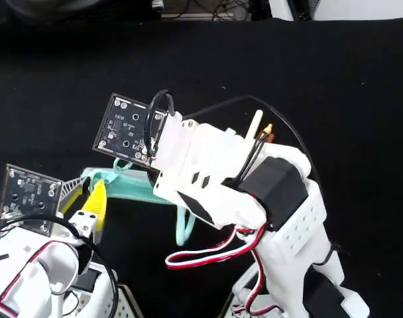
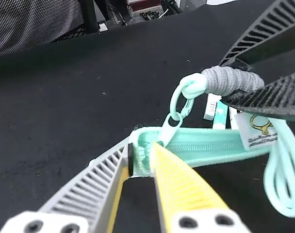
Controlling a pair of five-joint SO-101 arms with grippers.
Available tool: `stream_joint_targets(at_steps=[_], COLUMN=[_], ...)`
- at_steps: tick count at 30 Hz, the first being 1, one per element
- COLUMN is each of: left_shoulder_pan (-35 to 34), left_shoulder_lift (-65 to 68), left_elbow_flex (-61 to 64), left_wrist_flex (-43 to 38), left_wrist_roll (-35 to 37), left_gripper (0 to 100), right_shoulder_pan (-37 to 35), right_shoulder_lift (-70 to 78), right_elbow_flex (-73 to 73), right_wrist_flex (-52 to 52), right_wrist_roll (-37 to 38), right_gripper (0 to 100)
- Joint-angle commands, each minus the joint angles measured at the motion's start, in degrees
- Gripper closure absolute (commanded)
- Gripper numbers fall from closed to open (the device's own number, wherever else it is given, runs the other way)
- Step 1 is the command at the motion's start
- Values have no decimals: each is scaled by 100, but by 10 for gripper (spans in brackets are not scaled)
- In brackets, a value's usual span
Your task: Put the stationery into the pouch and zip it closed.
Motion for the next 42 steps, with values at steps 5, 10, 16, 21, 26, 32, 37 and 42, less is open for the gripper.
stream_joint_targets(at_steps=[5,10,16,21,26,32,37,42], left_shoulder_pan=[-110,-110,-110,-110,-119,-426,-637,-602], left_shoulder_lift=[-18,-18,-9,-9,-9,-9,44,44], left_elbow_flex=[22,57,57,57,57,40,57,13], left_wrist_flex=[-70,-70,-114,-114,-79,-79,-97,-123], left_wrist_roll=[-35,-35,-26,-26,-26,-26,-26,185], left_gripper=[928,970,968,968,968,968,968,963], right_shoulder_pan=[-26,-35,-26,-18,1020,1908,1969,1969], right_shoulder_lift=[-330,-1323,-2853,-3723,-4295,-4462,-4259,-3749], right_elbow_flex=[40,690,2369,3160,3064,3002,3011,3002], right_wrist_flex=[0,26,18,9,9,-9,-290,-624], right_wrist_roll=[-18,-18,9,-18,18,9,-167,-273], right_gripper=[986,986,986,986,986,986,986,986])
